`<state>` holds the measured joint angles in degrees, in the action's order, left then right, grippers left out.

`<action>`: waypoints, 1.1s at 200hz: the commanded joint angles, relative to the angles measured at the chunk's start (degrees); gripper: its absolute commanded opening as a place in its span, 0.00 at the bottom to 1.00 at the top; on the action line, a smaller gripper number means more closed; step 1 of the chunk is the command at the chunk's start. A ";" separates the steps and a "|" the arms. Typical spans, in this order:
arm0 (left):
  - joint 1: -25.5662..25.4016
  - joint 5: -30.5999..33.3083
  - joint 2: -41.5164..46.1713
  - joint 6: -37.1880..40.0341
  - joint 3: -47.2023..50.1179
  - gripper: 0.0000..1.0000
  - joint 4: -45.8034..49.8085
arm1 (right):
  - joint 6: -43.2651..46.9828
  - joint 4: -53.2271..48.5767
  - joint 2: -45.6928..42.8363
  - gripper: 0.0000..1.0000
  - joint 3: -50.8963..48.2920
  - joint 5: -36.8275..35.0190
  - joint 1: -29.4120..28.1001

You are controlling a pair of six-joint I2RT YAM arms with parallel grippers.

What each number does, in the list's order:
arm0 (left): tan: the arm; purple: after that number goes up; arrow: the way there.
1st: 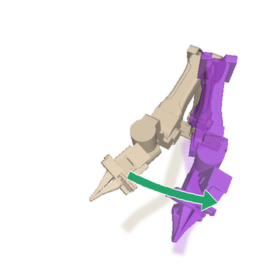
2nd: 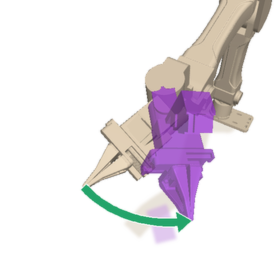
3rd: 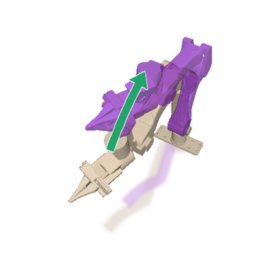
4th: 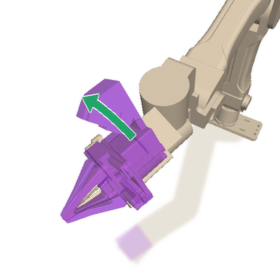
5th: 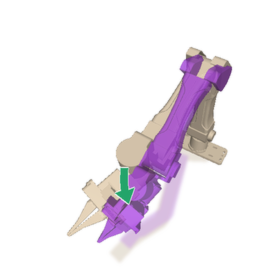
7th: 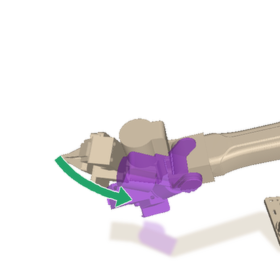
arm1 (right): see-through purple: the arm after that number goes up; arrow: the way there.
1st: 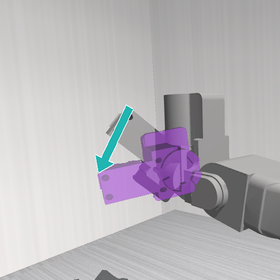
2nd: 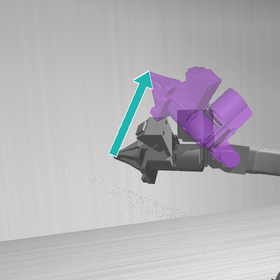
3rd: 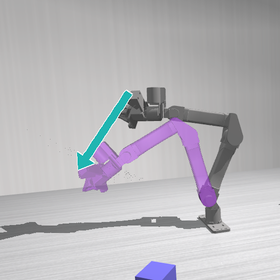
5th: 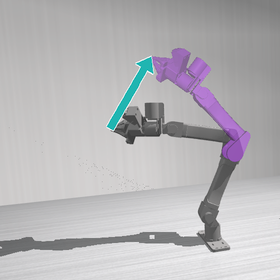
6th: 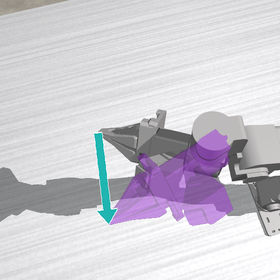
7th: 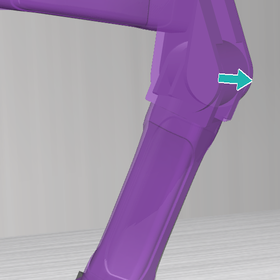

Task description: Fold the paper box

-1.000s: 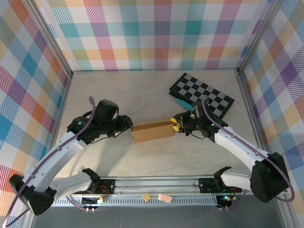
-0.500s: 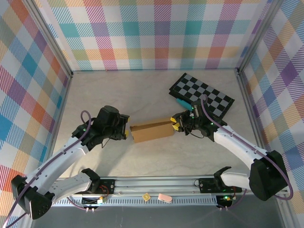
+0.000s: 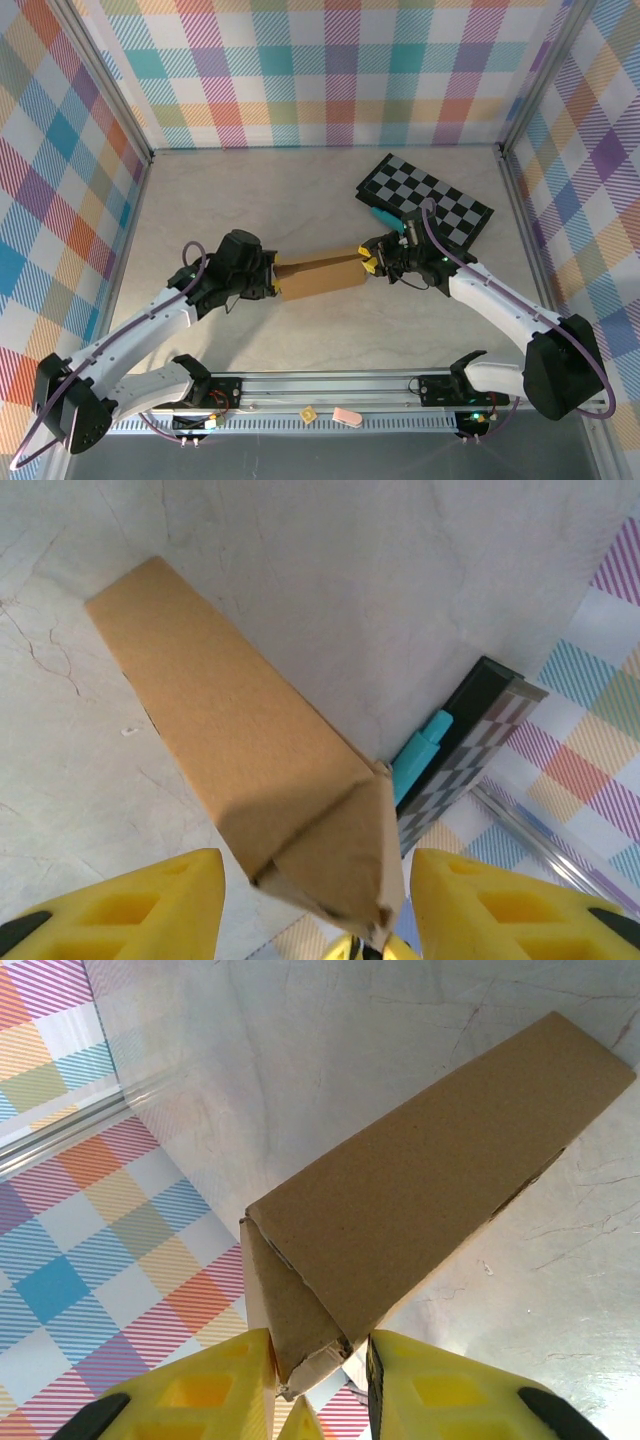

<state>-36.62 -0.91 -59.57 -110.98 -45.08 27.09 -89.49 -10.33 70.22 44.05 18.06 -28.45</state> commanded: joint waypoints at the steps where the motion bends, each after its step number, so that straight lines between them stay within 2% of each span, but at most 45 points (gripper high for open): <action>1: -0.56 -0.24 -0.80 -0.76 0.56 0.48 -4.89 | 0.37 -4.40 1.20 0.29 -0.33 -0.93 0.41; 60: -0.51 1.21 1.89 0.23 2.79 0.37 -1.97 | 0.73 -5.01 1.06 0.28 -0.43 -1.01 0.87; 123: -0.56 3.36 4.60 1.16 4.35 0.36 -0.63 | 1.17 -5.63 1.57 0.27 -0.28 -0.93 1.02; 159: -0.56 3.57 4.45 2.23 4.47 0.38 -1.44 | 1.38 -6.03 1.52 0.30 -0.35 -1.10 1.19; 186: -0.51 3.81 4.77 2.70 4.51 0.33 -0.76 | 1.60 -5.98 1.50 0.30 -0.37 -1.10 1.38; 220: -0.51 4.05 5.63 3.00 4.83 0.22 -0.31 | 2.00 -6.35 1.92 0.28 -0.28 -1.28 1.39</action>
<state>-36.91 1.13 -55.20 -108.53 -41.23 23.99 -88.79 -10.76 70.41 44.05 19.16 -28.03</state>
